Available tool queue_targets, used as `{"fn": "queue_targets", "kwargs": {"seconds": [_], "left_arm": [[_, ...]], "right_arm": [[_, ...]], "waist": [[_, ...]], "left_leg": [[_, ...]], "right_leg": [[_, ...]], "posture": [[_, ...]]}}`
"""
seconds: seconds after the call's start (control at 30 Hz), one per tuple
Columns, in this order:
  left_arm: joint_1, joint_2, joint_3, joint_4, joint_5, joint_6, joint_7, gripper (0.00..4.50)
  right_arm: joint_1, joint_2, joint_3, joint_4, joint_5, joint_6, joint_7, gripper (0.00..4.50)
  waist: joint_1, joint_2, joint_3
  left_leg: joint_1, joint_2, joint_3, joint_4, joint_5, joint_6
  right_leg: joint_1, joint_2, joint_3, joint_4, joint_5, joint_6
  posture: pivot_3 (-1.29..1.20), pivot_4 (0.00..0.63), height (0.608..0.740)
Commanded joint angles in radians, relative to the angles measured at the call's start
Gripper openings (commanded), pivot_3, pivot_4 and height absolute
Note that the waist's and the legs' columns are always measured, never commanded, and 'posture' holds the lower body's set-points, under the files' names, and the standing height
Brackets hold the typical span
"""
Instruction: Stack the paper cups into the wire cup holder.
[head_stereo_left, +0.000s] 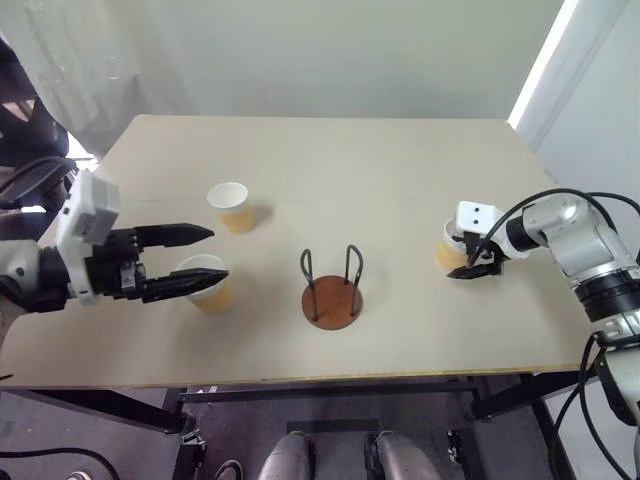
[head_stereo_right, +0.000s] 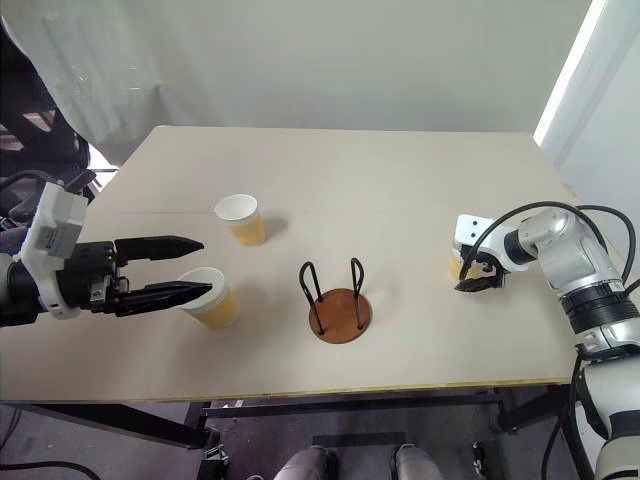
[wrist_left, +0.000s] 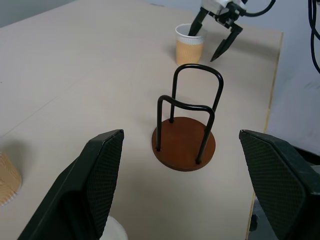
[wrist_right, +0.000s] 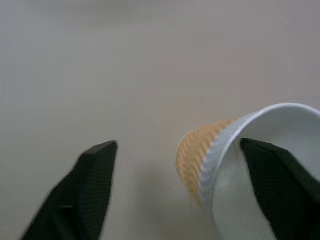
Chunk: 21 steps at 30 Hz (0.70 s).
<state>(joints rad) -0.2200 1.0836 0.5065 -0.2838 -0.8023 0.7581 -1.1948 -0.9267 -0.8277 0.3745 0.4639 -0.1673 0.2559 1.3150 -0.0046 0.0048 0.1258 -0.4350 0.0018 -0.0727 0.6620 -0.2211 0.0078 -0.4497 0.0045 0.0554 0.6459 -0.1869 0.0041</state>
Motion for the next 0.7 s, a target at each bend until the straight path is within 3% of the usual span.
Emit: {"fn": "queue_targets", "kwargs": {"seconds": [0.03, 0.27, 0.7], "left_arm": [[0.004, 0.020, 0.045, -0.022, -0.008, -0.015, 0.001, 3.96], [-0.001, 0.018, 0.041, -0.019, -0.011, -0.022, 0.002, 3.96], [0.004, -0.041, 0.126, -0.043, -0.159, -0.026, -0.002, 3.96]], "right_arm": [[-0.044, -0.009, -0.021, 0.005, -0.019, -0.027, -0.002, 2.51], [-0.065, -0.016, -0.022, 0.014, -0.028, -0.050, 0.022, 0.04], [-0.055, -0.014, -0.026, 0.001, -0.027, -0.048, 0.046, 0.04]], "waist": [[0.000, 0.000, 0.000], [0.000, 0.000, 0.000], [-0.001, 0.000, 0.000]], "left_leg": [[0.000, 0.000, 0.000, 0.000, 0.000, 0.000], [0.000, 0.000, 0.000, 0.000, 0.000, 0.000], [0.000, 0.000, 0.000, 0.000, 0.000, -0.001]], "right_leg": [[0.000, 0.000, 0.000, 0.000, 0.000, 0.000], [0.000, 0.000, 0.000, 0.000, 0.000, 0.000], [0.000, 0.000, 0.000, 0.000, 0.000, 0.000]], "posture": [[0.00, 0.150, 0.740], [0.00, 0.150, 0.740], [0.00, 0.150, 0.740]]}}
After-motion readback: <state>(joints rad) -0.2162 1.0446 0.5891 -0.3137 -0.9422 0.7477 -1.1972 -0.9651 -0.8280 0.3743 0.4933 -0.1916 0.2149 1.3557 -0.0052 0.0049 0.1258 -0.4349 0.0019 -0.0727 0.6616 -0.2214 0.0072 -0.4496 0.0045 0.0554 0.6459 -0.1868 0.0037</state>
